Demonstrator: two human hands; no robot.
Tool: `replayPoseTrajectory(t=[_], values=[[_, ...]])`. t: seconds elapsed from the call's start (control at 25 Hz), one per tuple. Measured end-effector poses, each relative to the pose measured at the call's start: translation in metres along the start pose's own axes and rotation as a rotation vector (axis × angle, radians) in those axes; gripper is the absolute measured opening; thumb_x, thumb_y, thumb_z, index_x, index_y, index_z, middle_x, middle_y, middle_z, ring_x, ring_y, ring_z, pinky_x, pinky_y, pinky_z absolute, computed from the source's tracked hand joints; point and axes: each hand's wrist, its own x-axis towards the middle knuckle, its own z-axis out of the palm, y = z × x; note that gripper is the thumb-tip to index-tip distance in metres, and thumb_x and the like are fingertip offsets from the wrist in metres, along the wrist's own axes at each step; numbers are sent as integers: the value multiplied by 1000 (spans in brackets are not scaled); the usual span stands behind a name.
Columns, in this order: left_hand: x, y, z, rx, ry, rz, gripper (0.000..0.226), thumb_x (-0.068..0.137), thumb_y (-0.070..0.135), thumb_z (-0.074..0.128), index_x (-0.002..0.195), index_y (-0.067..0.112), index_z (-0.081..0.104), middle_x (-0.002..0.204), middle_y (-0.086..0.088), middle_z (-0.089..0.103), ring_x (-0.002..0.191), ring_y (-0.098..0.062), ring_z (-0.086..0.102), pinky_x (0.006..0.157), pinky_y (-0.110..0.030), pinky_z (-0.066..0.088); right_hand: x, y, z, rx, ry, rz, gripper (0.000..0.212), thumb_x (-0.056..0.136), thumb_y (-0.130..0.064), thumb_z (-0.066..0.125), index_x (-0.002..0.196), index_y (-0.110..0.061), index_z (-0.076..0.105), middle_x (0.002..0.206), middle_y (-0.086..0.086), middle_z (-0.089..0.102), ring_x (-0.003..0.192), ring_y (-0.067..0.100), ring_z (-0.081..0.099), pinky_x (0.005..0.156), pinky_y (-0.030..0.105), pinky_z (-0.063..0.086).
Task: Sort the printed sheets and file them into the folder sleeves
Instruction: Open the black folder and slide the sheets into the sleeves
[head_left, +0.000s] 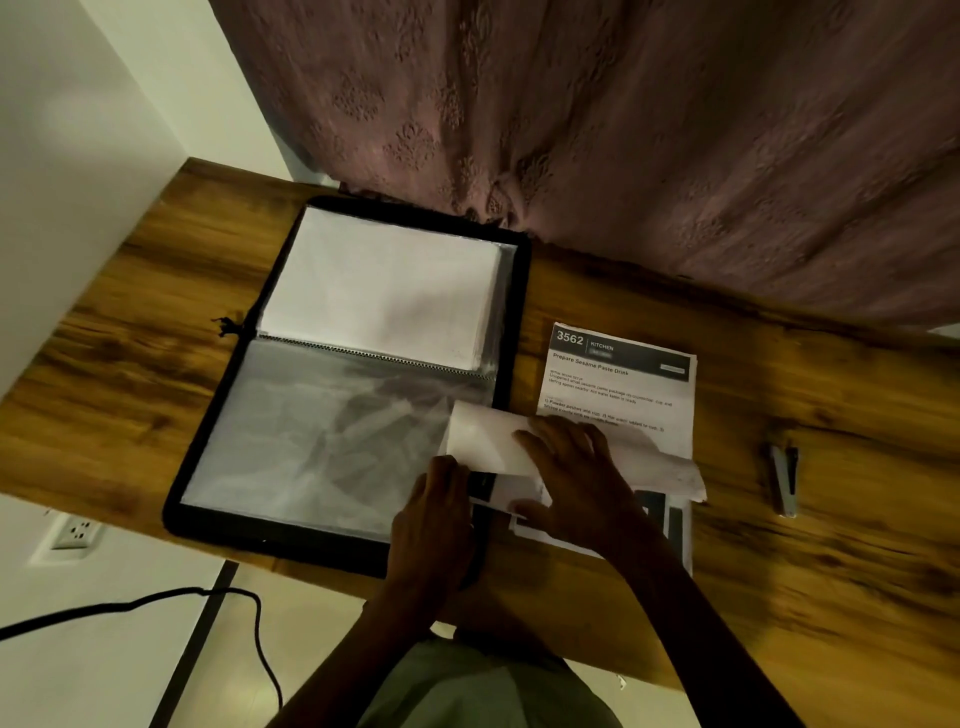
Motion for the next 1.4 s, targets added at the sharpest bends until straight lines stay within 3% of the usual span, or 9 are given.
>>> replayPoseTrajectory(t=[0.16, 0.24, 0.52, 0.64, 0.72, 0.88, 1.08, 1.24, 1.4], values=[[0, 1, -2, 14, -6, 7, 51, 90, 18, 64, 137, 11, 47, 146, -5, 35, 115, -24, 52, 72, -26, 53, 5, 9, 4, -34, 151, 20, 63, 67, -14, 83, 126, -11, 62, 125, 13, 64, 112, 33, 62, 98, 53, 48], [0, 4, -5, 25, -11, 18, 55, 89, 17, 65, 139, 10, 44, 147, -5, 33, 118, -25, 51, 76, -29, 56, 18, 14, -5, 48, 197, -25, 53, 68, -5, 82, 118, -14, 68, 111, 9, 72, 97, 30, 69, 85, 48, 57], [4, 8, -14, 35, 25, 23, 74, 90, 17, 64, 153, 17, 26, 155, 1, 19, 126, -20, 43, 80, -27, 56, 89, 11, -41, 275, -351, 82, 23, 101, -28, 51, 120, -19, 60, 96, -1, 68, 80, 14, 62, 71, 29, 54], [3, 10, -15, 65, 35, 36, 67, 92, 12, 59, 152, 15, 29, 153, 0, 24, 125, -21, 44, 82, -26, 54, 107, 1, -34, 262, -423, 94, 20, 102, -26, 48, 115, -14, 56, 78, -10, 52, 73, 10, 58, 60, 20, 40], [2, 9, -14, 86, 21, 43, 65, 94, 13, 57, 152, 15, 29, 153, -1, 25, 126, -21, 44, 85, -26, 54, 109, -6, -25, 277, -395, 129, 17, 101, -29, 50, 112, -16, 55, 85, -7, 57, 87, 18, 65, 67, 25, 43], [1, 5, -11, 126, -43, 39, 69, 99, 20, 51, 157, 16, 14, 159, -1, 10, 135, -21, 34, 96, -27, 50, 90, -1, -11, 81, -54, 143, 36, 88, -38, 68, 115, -16, 57, 111, 6, 65, 97, 27, 64, 84, 43, 51], [3, 5, -8, 171, -99, 57, 69, 101, 22, 50, 158, 16, 11, 162, -4, 4, 141, -23, 30, 102, -31, 49, 59, 29, -8, 75, 206, 112, 29, 96, -39, 46, 99, -18, 66, 92, 1, 71, 88, 24, 67, 87, 47, 49], [3, 7, -9, 173, -104, 71, 68, 102, 21, 48, 158, 15, 12, 162, -4, 4, 143, -24, 27, 103, -33, 49, 78, 34, -10, 169, 90, 104, 32, 101, -39, 41, 88, -19, 62, 75, -2, 68, 67, 18, 65, 74, 42, 54], [3, 9, -13, 149, -86, 69, 62, 101, 21, 48, 156, 16, 20, 161, -2, 9, 142, -23, 28, 101, -31, 49, 104, 20, -8, 97, 12, 211, 30, 100, -41, 47, 89, -18, 63, 77, 1, 67, 72, 22, 65, 73, 33, 49]])
